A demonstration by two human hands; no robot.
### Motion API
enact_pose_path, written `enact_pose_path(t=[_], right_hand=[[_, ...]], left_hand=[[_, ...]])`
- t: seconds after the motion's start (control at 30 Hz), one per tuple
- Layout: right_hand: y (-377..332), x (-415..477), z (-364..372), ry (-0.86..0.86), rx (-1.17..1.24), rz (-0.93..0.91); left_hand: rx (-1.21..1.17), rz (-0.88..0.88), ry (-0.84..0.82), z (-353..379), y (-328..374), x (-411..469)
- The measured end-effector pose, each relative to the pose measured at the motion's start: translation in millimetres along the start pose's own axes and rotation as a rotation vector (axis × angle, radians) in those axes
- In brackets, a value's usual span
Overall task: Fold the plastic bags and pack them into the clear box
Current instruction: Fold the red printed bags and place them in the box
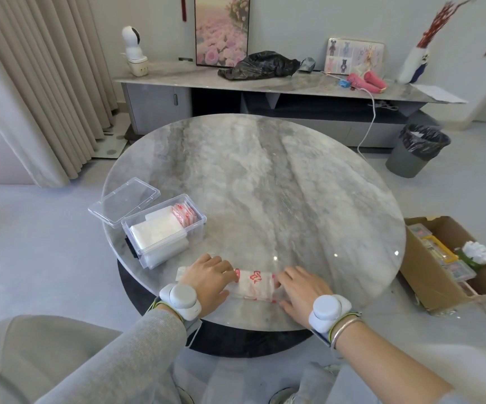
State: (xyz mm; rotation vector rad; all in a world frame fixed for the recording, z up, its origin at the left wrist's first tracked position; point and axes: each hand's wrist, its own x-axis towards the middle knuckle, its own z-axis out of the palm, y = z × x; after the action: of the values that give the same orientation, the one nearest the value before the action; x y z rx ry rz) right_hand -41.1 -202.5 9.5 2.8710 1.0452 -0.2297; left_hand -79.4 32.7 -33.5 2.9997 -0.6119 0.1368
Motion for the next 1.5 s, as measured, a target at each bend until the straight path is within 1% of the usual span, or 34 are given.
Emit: enact_pose_path(t=[0.17,0.23,0.43,0.53,0.63,0.8,0.83,0.87,0.97,1.1,1.17,1.23,1.3,1.4,1.5], right_hand=[[1.3,-3.3,3.8,-0.011,0.045,0.020],[1.1,-3.8,5.5,-0.010,0.049,0.017],[-3.2,-9.2,3.4,-0.008,0.062,0.022],[-13.2,-10.6,7.1,0.005,0.093,-0.006],[-24.2,-10.4,10.0,-0.023,0.102,-0.022],[-26.0,-3.6,9.8,-0.006,0.020,0.031],[-25.4,-2.5,7.7,-0.015,-0.027,0.029],[-24.9,-1.2,7.1,0.020,-0.077,0.056],[-19.5,5.7,13.1,0.030,-0.038,0.089],[-7.1,21.3,16.7,0.051,0.000,0.080],[-3.2,25.7,18.3,0.036,0.037,0.067],[-1.5,25.8,21.4,0.061,0.050,0.067],[-2.7,23.4,23.4,0.125,0.061,0.043],[-9.9,17.7,23.4,0.225,0.119,-0.057],[-15.7,12.2,30.0,0.260,0.141,-0.173]], left_hand=[[0.000,-0.003,0.012,-2.9,0.4,-7.6],[-0.011,-0.007,-0.008,-0.9,-0.8,-8.4],[-0.128,-0.057,0.107,3.4,-0.3,-5.1],[-0.202,-0.042,0.055,7.9,2.1,0.6],[-0.208,-0.025,0.010,12.2,4.2,2.8],[-0.191,-0.005,0.053,13.2,4.8,0.4],[-0.197,-0.008,0.062,12.0,4.5,-0.6],[-0.203,-0.011,0.070,11.3,4.2,-1.6],[-0.233,-0.012,0.086,8.6,5.7,-5.1],[-0.297,-0.020,-0.005,4.8,12.4,-6.6],[-0.288,-0.013,0.050,6.1,10.5,-7.7],[-0.240,-0.006,0.124,8.5,6.1,-7.1],[-0.227,0.005,0.157,10.5,3.0,-6.1],[-0.200,0.030,0.161,12.2,2.4,-6.5],[-0.176,0.056,0.155,12.1,4.6,-8.6]])
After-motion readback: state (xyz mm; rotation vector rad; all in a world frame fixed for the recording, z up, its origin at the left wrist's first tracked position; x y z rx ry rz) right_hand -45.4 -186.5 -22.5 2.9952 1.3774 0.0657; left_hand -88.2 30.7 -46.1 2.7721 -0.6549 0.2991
